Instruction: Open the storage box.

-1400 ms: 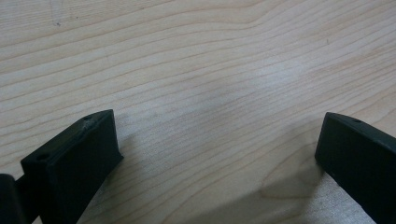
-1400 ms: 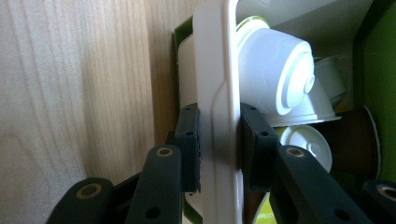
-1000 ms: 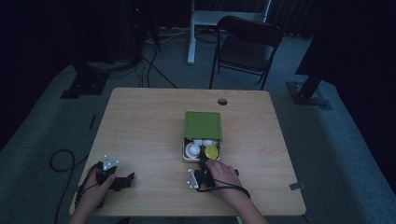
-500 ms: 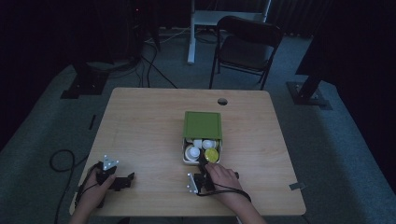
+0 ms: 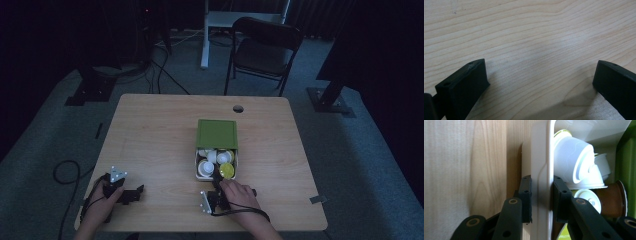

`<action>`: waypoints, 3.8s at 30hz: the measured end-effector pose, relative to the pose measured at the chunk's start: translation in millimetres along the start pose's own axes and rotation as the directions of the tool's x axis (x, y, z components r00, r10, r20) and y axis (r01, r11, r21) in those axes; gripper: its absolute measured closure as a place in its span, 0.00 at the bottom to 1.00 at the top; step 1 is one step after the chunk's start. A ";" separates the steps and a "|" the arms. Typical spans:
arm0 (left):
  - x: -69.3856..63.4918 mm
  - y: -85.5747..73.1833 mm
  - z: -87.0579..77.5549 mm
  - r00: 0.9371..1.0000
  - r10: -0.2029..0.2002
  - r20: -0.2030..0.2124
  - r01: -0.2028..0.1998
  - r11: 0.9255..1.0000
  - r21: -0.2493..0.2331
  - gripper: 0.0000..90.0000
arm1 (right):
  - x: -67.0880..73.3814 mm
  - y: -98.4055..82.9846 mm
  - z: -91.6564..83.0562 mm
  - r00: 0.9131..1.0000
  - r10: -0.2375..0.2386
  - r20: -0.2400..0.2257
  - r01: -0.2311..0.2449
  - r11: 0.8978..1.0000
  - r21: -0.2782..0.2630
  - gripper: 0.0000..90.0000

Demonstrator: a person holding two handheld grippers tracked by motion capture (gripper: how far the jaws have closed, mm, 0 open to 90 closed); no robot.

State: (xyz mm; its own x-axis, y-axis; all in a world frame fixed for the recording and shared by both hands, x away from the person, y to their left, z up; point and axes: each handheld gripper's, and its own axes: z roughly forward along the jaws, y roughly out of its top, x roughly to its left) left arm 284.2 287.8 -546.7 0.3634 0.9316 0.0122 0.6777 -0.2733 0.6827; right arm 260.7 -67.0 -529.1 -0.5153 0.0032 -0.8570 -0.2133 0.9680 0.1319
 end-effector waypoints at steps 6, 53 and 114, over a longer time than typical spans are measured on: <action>0.1 0.0 0.0 1.000 0.002 -0.001 -0.002 1.000 0.000 0.00 | 4.6 2.2 -7.3 1.000 -0.009 -0.008 0.009 1.000 0.004 0.81; 0.0 0.0 0.0 1.000 0.000 0.000 0.000 1.000 0.000 0.00 | 31.1 9.6 -47.2 0.999 -0.019 -0.045 0.017 0.999 -0.027 0.81; 0.0 0.0 0.0 1.000 0.000 0.000 0.000 1.000 0.000 0.00 | -59.9 -56.3 -85.6 0.746 0.666 -0.032 -0.636 0.697 -0.332 0.42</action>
State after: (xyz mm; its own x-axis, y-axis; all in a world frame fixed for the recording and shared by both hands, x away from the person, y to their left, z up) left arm 284.2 287.8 -546.7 0.3637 0.9314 0.0124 0.6777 -0.2737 0.6825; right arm 232.6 -143.2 -442.6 -0.5525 0.6388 -0.5353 -0.0961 0.5892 0.8023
